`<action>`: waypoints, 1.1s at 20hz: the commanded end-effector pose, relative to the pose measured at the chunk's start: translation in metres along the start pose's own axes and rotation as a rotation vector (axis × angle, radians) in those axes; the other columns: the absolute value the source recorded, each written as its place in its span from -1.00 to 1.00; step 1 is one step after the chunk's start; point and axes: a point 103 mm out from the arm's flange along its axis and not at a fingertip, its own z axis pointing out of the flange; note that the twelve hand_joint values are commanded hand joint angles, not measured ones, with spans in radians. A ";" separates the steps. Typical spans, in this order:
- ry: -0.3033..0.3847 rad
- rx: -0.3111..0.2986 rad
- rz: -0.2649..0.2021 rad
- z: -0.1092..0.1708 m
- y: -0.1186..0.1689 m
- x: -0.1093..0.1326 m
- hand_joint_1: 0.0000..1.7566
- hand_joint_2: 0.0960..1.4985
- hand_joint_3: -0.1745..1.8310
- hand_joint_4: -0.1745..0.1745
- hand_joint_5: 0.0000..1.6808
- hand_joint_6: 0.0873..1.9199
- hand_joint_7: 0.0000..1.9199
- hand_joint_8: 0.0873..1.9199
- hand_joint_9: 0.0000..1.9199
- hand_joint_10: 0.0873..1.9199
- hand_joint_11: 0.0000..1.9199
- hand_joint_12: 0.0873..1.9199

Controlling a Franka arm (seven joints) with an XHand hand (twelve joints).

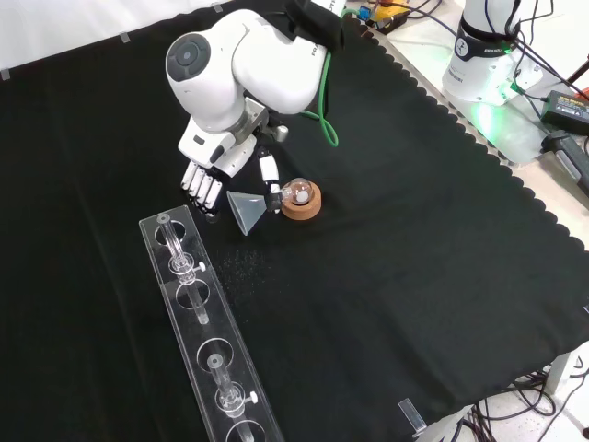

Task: Remove the funnel from the round-bottom flask.

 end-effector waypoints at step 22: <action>-0.247 -0.349 -0.006 -0.048 -0.038 0.010 0.07 0.01 -0.72 -1.00 0.80 0.01 0.09 -0.11 -0.07 -0.32 -0.21 0.27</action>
